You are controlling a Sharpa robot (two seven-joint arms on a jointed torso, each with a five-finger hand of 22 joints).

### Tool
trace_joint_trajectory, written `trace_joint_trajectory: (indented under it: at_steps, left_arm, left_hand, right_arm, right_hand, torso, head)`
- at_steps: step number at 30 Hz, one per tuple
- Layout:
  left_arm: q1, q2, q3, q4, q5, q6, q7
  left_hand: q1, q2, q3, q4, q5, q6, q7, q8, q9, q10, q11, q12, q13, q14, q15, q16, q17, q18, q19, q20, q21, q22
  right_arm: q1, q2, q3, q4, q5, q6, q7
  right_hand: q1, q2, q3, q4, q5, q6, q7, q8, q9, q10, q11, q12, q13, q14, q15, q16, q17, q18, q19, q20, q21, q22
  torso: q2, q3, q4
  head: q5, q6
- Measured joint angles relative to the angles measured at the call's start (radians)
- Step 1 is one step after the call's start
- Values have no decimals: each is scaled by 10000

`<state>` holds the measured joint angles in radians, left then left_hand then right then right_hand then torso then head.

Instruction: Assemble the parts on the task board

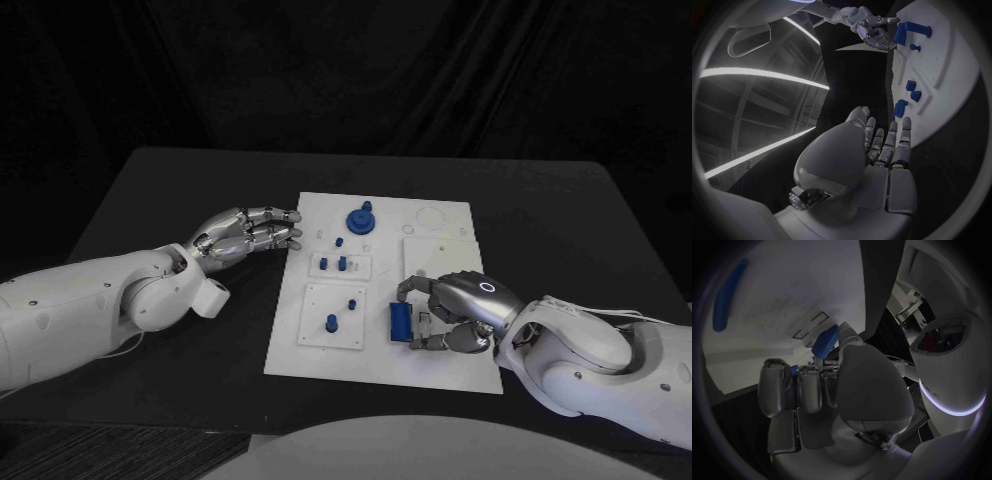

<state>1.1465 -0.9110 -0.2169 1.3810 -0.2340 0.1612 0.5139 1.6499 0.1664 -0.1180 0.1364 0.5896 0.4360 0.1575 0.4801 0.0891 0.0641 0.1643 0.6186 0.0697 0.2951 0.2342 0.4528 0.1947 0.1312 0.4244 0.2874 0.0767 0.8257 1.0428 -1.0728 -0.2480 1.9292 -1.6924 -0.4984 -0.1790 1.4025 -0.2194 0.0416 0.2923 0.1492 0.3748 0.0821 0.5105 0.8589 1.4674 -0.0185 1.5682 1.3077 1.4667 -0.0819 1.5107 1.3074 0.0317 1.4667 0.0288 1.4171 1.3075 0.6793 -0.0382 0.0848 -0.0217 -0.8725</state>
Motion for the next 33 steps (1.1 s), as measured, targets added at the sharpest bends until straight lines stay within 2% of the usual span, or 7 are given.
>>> trace_joint_trajectory:
  at_steps: [5,11,14,19,21,31,33]
  left_arm:
    - [-7,0,0,3,0,1,-1]
    - [-12,0,0,5,0,3,-1]
    - [-15,-2,0,6,0,5,-1]
    - [-20,-2,0,7,0,9,-3]
    - [-21,-2,0,7,0,11,-4]
    - [-30,8,0,6,0,35,-14]
    - [-32,8,0,5,0,40,-16]
  left_hand:
    - [0,0,0,0,0,0,0,0,0,0,0,0,0,5,4,11,0,1,0,0,0,0]
    - [0,0,0,0,0,0,0,0,0,0,0,0,0,37,36,39,0,0,0,0,0,0]
    - [0,0,0,0,0,37,-37,0,0,0,0,0,0,37,36,39,0,0,0,0,0,0]
    - [0,0,-1,1,0,37,-37,0,1,0,0,0,0,37,37,39,0,0,0,0,0,0]
    - [0,0,0,1,0,37,-37,0,1,0,0,0,0,37,36,39,0,1,0,0,0,0]
    - [0,-1,27,-27,39,37,-37,-39,1,0,-1,0,0,37,36,39,0,1,0,0,0,0]
    - [0,0,27,-28,39,37,-37,-39,1,-1,-1,0,0,37,36,39,0,1,0,0,0,0]
  right_arm:
    - [-15,87,0,-13,-227,-100,-145]
    - [-27,199,0,-72,-401,-170,-365]
    - [-39,244,0,-107,-453,-186,-464]
    - [-75,292,5,-132,-505,-209,-558]
    - [-86,304,11,-132,-522,-218,-580]
    - [-118,313,19,-113,-560,-291,-617]
    - [-121,307,16,-110,-562,-310,-616]
  right_hand:
    - [-111,93,0,0,19,0,0,340,-40,-3,22,0,-1,0,0,-9,0,0,0,0,-75,0]
    - [-555,326,82,1,528,0,0,849,-198,-27,46,0,-1,-36,36,-92,0,0,0,0,-212,-1]
    - [-684,456,196,-25,1140,135,54,1268,-353,-27,46,0,-1,-9,62,-92,0,0,0,0,-241,-1]
    - [-681,458,346,-71,2310,382,9,1829,-652,-26,45,0,-2,-9,62,-92,0,0,0,0,-241,-1]
    - [-585,404,402,-97,2719,383,8,1965,-780,-27,45,0,-2,-9,62,-92,-1,0,0,0,-241,-1]
    - [-337,406,515,-66,4069,247,38,2536,-1126,-26,45,0,-3,-9,62,-91,-1,0,0,0,-241,-2]
    - [-305,374,543,-43,4344,230,54,2572,-1199,-26,45,0,-3,-9,62,-91,0,0,0,-1,-216,-2]
  torso:
    - [0,-4,0]
    - [-1,-4,2]
    - [-2,-5,5]
    - [-2,-9,10]
    - [-1,-10,10]
    - [-2,-9,8]
    - [-2,-9,7]
  head:
    - [3,0]
    - [11,0]
    - [16,0]
    - [4,0]
    - [-3,0]
    - [-13,0]
    - [0,0]
